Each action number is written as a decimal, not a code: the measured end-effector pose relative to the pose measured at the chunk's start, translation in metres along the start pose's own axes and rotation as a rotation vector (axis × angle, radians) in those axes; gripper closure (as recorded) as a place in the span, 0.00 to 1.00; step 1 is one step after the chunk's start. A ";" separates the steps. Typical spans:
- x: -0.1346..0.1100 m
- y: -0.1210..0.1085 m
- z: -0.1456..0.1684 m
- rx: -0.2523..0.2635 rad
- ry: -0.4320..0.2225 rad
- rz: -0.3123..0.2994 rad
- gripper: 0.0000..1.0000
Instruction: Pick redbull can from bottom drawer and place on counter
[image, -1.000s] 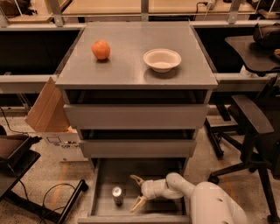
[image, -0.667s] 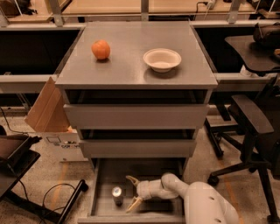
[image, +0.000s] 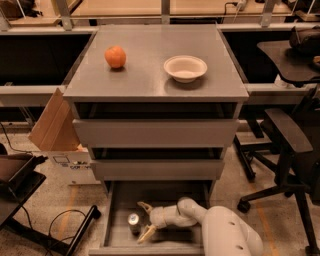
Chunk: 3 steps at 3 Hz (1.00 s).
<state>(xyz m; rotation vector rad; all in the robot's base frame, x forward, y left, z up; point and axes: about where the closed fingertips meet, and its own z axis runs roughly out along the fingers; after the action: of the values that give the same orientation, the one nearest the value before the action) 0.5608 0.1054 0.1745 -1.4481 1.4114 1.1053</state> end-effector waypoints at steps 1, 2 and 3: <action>-0.004 0.001 0.012 -0.035 0.003 0.002 0.13; -0.018 0.005 0.019 -0.077 -0.009 0.037 0.36; -0.042 0.021 0.020 -0.105 -0.091 0.116 0.59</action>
Offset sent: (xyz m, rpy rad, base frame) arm -0.0098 0.0308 0.0305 0.0194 0.1182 0.0940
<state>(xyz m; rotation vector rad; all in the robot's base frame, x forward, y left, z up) 0.5397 0.1356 0.2096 -1.3841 1.4057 1.3202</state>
